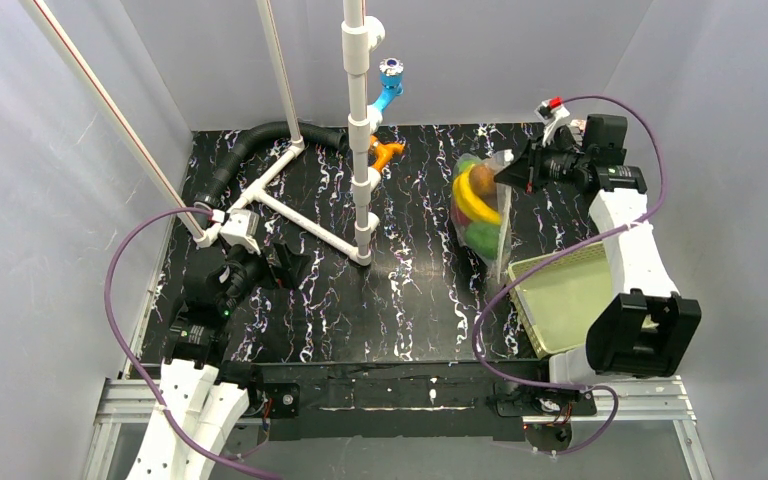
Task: Open the zip-top bag and remove the fake food
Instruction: Place the zipper food storage bag at the center of the board.
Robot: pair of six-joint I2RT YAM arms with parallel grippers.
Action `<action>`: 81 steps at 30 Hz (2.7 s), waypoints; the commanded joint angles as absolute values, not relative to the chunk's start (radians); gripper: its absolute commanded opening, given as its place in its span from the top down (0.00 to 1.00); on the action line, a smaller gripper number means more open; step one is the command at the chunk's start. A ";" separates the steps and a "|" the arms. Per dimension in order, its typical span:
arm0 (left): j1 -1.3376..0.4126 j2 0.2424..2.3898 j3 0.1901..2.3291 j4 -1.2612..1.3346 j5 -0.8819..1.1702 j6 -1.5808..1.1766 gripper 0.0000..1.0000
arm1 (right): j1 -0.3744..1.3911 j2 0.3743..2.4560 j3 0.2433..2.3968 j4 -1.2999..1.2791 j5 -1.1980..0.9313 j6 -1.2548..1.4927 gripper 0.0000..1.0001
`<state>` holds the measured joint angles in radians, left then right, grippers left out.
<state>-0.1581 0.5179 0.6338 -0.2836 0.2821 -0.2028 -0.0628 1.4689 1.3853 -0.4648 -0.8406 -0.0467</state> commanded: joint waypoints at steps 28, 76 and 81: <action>-0.421 0.545 0.537 0.042 0.719 -0.282 0.00 | 0.360 1.255 1.324 -1.163 -1.002 -0.966 0.99; -1.095 0.724 0.442 0.304 0.107 -0.086 0.01 | 0.636 1.299 1.164 -1.161 -1.023 -1.091 0.99; -1.095 0.736 0.437 0.310 0.094 -0.091 0.01 | 0.641 1.307 1.167 -1.154 -1.019 -1.081 0.99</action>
<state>-1.0889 0.7341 0.4374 0.2848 0.1120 -0.0837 0.6338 1.3041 1.1660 -1.1721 -0.9966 -1.0908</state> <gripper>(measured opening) 0.994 0.033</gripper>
